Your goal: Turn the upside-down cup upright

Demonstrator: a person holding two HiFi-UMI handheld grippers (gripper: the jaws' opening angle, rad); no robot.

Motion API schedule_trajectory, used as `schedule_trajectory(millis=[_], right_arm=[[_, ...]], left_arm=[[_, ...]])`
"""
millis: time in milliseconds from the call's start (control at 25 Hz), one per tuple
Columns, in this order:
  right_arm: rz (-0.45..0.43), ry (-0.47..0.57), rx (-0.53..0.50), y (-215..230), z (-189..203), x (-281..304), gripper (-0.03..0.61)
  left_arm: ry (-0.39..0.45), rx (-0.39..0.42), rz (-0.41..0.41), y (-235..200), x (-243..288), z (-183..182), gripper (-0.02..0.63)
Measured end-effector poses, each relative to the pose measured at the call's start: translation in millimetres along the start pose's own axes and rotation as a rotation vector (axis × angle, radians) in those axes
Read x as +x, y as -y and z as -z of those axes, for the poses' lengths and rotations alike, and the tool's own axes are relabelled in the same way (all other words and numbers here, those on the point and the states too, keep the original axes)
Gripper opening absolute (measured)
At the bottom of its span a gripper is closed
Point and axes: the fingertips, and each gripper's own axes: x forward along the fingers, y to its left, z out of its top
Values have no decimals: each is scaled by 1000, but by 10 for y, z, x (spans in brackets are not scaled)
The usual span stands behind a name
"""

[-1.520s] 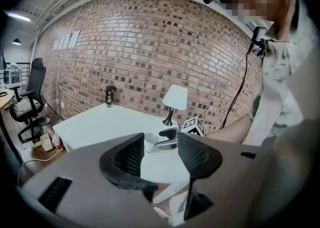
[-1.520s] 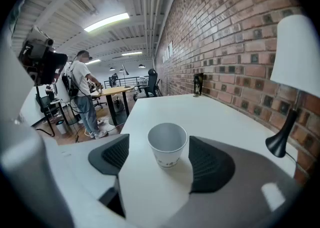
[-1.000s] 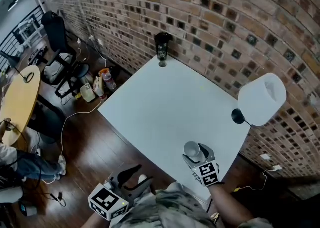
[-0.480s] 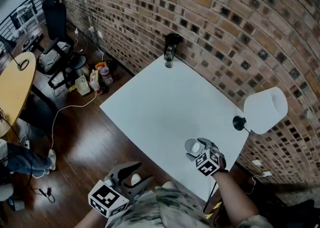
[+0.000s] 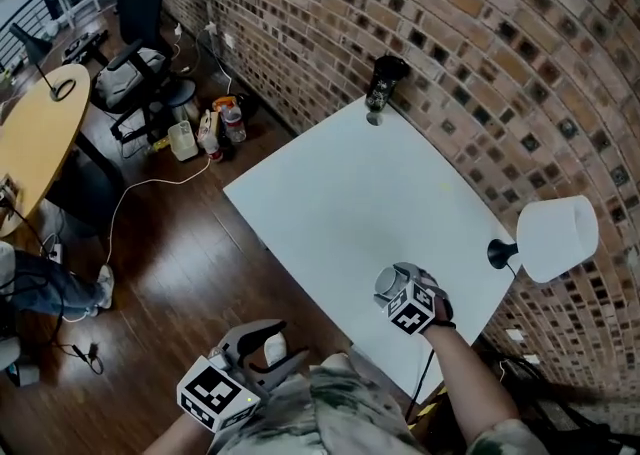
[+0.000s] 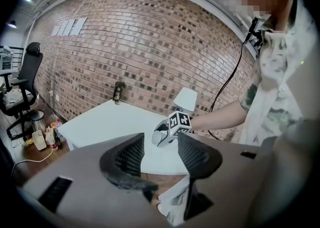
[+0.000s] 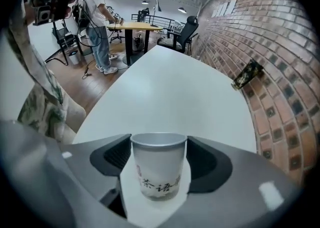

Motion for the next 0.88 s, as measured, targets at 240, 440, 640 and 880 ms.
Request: schedule_trajectory(millis=[240,440,640,880], right_arm=[[-22,-13,-24,-41,-60,118,345],[-34,-9,-21,-37,-47,125,348],[-36,3,-9,-27,-50,114,351],[-24,54,18,16,-86,53,384]], left_arm=[[-7,-55,-33,-107,-87,110,215],[-7,-52,-33,-121,-79,102,215],[-7,-37,-28,-104,-76,103,215],[-14,-35,-25,-69,-78,115,215]])
